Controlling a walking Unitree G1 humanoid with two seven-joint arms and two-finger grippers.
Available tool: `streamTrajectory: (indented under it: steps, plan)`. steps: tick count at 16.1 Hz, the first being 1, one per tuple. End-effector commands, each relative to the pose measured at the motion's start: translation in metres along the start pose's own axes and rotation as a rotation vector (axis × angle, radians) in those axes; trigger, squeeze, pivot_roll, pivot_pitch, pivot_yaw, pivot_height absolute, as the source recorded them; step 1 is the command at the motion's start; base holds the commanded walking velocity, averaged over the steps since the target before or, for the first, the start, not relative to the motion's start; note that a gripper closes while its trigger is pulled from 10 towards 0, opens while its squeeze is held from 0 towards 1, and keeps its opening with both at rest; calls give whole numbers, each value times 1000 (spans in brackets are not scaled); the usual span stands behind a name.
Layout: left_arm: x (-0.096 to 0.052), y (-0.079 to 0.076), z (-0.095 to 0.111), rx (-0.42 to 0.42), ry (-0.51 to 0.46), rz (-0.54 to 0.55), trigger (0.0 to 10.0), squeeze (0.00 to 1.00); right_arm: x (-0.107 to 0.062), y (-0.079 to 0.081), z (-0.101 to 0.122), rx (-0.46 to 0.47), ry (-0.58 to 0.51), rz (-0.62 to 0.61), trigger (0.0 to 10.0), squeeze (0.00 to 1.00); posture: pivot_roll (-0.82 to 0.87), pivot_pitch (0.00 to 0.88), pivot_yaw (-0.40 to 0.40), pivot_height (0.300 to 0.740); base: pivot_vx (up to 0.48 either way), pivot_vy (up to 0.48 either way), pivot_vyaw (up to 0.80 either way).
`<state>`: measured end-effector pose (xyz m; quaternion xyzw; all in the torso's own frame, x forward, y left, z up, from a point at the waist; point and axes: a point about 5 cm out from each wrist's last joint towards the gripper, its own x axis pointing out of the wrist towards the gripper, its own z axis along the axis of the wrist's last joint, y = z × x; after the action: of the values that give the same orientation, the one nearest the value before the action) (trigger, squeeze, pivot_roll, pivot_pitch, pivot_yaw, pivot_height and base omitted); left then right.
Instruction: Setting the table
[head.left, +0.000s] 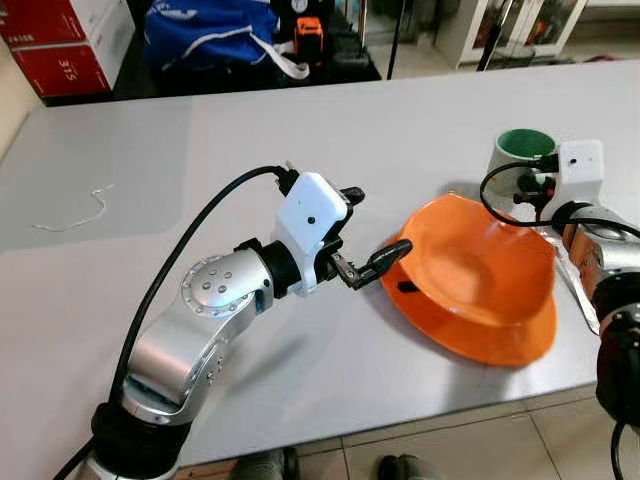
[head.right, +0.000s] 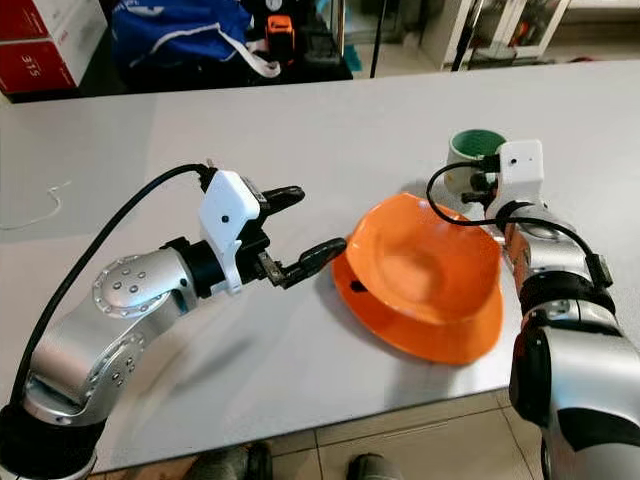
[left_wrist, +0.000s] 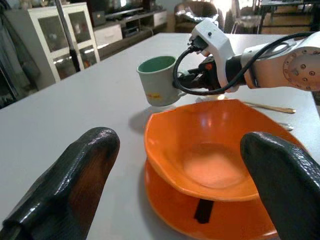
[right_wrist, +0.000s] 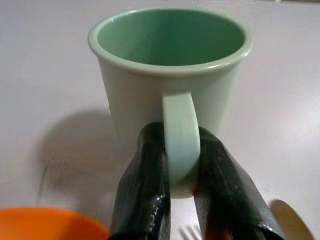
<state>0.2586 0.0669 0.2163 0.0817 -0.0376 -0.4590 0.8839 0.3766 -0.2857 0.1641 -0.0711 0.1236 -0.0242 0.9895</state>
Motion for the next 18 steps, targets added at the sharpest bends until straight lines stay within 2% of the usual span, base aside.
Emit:
streamTrajectory:
  steps: [1,5,6,7,8,11,18]
  plan:
    - [-5,0,6,10,1,3,10000,0,-1,-7,7,-10,-12,-25,10000,0,163,186,26,740,0,0,0]
    - [-8,-4,7,7,17,-20,10000,0,0,-8,6,8,13,-29,10000,0,171,189,17,740,0,0,0]
    - [-8,-4,8,6,17,-21,10000,0,0,-8,6,15,14,-26,10000,204,170,188,17,740,0,0,0]
    - [-8,-5,8,3,18,-28,10000,0,-1,-9,5,17,16,-26,10000,737,167,185,17,740,0,0,0]
    - [-7,-6,8,1,19,-37,10000,0,-1,-9,4,30,20,-21,10000,1000,165,182,17,740,0,0,0]
    - [-5,-8,9,-4,14,-56,10000,0,-3,-14,1,86,37,-25,10000,1000,158,174,21,740,0,0,0]
    - [-2,-15,7,-20,19,-133,10000,0,-6,-16,-9,156,62,-5,10000,1000,134,143,36,740,0,0,0]
